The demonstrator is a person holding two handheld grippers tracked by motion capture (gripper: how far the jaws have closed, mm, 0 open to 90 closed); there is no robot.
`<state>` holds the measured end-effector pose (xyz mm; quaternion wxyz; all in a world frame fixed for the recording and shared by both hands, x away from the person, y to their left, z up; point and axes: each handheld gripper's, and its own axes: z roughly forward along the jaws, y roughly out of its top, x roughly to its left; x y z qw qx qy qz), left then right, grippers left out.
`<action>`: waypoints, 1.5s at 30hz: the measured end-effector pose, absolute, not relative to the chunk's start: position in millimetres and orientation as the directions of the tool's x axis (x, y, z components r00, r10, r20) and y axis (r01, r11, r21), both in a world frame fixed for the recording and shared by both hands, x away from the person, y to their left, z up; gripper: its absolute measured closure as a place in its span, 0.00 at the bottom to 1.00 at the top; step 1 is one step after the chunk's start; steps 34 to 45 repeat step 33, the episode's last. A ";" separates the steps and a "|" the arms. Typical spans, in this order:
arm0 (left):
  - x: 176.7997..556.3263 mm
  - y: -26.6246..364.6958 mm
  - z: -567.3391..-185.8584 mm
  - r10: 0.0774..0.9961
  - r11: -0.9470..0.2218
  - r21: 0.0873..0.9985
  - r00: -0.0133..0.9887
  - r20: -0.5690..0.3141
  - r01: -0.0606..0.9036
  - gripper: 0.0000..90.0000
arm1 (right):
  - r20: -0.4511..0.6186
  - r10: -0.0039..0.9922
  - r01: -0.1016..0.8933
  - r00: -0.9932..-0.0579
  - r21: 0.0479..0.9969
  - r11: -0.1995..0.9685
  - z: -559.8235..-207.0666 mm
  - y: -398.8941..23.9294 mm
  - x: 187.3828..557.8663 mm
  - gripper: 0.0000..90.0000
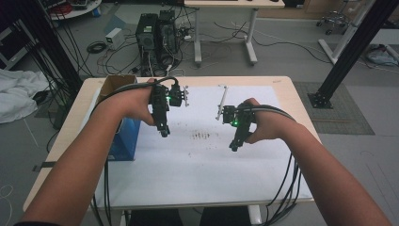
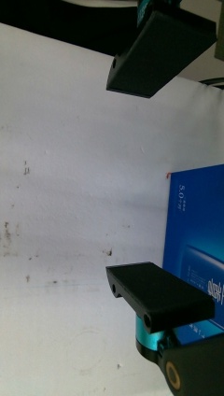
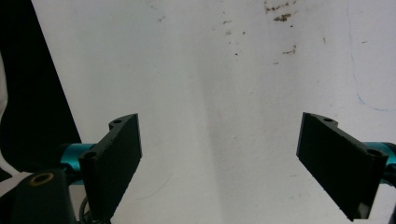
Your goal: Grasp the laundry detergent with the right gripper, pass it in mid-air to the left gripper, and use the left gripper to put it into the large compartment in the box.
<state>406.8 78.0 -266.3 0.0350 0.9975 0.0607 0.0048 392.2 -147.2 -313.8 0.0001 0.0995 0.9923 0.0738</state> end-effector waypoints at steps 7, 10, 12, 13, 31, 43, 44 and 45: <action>408.4 74.6 -268.3 0.118 -0.991 0.070 0.993 0.001 0.117 0.12 | 0.014 0.197 0.197 -0.980 0.153 0.968 -312.9 -147.6 392.0 0.15; 408.5 72.8 -269.0 0.111 -0.992 0.067 0.994 -0.005 0.111 0.12 | 0.011 0.196 0.195 -0.981 0.156 0.968 -312.7 -147.9 392.6 0.15; 408.7 72.8 -268.7 0.115 -0.991 0.075 0.993 -0.002 0.115 0.12 | 0.010 0.195 0.194 -0.981 0.157 0.968 -313.0 -148.3 393.1 0.15; 408.6 73.0 -268.5 0.117 -0.990 0.075 0.993 -0.003 0.117 0.12 | 0.012 0.198 0.197 -0.980 0.158 0.968 -313.3 -149.0 393.9 0.15; 409.4 77.8 -268.2 0.133 -0.988 0.075 0.991 -0.011 0.133 0.12 | 0.011 0.191 0.190 -0.982 0.159 0.969 -312.4 -147.8 394.1 0.15; 409.7 77.4 -268.4 0.134 -0.988 0.072 0.991 -0.010 0.134 0.12 | 0.012 0.194 0.193 -0.981 0.160 0.968 -312.2 -148.1 394.0 0.15; 409.7 77.4 -268.4 0.134 -0.988 0.072 0.991 -0.010 0.134 0.12 | 0.012 0.194 0.193 -0.981 0.160 0.968 -312.2 -148.1 394.0 0.15; 409.7 77.4 -268.4 0.134 -0.988 0.072 0.991 -0.010 0.134 0.12 | 0.012 0.194 0.193 -0.981 0.160 0.968 -312.2 -148.1 394.0 0.15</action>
